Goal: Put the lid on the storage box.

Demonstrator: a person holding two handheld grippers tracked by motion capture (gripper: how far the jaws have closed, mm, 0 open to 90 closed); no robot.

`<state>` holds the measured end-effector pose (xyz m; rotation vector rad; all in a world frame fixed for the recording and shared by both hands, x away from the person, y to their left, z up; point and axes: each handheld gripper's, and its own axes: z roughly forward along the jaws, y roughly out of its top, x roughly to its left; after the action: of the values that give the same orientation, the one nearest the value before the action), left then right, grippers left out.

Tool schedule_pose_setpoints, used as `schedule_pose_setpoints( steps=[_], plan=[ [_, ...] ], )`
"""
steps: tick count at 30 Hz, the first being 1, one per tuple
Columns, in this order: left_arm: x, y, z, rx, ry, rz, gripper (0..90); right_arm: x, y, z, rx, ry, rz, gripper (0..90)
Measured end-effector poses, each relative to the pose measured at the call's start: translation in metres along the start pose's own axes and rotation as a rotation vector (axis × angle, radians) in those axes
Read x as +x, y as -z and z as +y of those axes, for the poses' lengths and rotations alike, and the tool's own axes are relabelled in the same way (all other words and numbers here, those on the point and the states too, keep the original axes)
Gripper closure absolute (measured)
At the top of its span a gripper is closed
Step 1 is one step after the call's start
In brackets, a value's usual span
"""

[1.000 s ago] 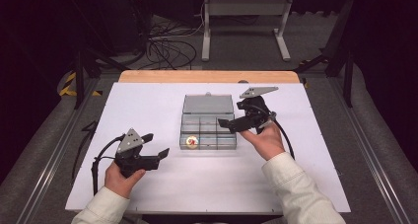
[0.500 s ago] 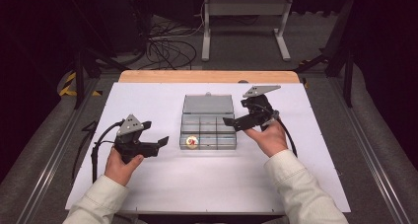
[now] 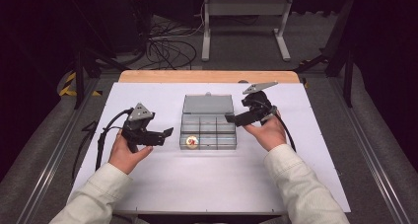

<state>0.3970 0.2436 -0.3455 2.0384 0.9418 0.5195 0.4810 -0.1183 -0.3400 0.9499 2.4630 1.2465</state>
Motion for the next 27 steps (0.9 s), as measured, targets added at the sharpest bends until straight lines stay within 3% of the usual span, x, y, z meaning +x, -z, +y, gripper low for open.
schedule_pose_setpoints(
  steps=[3, 19, 27],
  plan=[
    [0.002, -0.004, 0.007, 0.001, 0.003, 0.003, 13.6, -0.003, -0.001, 0.0, -0.001, -0.002, 0.014, 5.9],
    [0.014, -0.022, 0.042, 0.008, 0.018, 0.014, 15.9, -0.019, 0.004, 0.013, -0.043, -0.045, -0.015, 10.7],
    [0.016, -0.035, 0.054, 0.02, 0.01, 0.012, 15.4, -0.028, 0.001, 0.016, -0.022, -0.053, -0.03, 11.6]
  ],
)
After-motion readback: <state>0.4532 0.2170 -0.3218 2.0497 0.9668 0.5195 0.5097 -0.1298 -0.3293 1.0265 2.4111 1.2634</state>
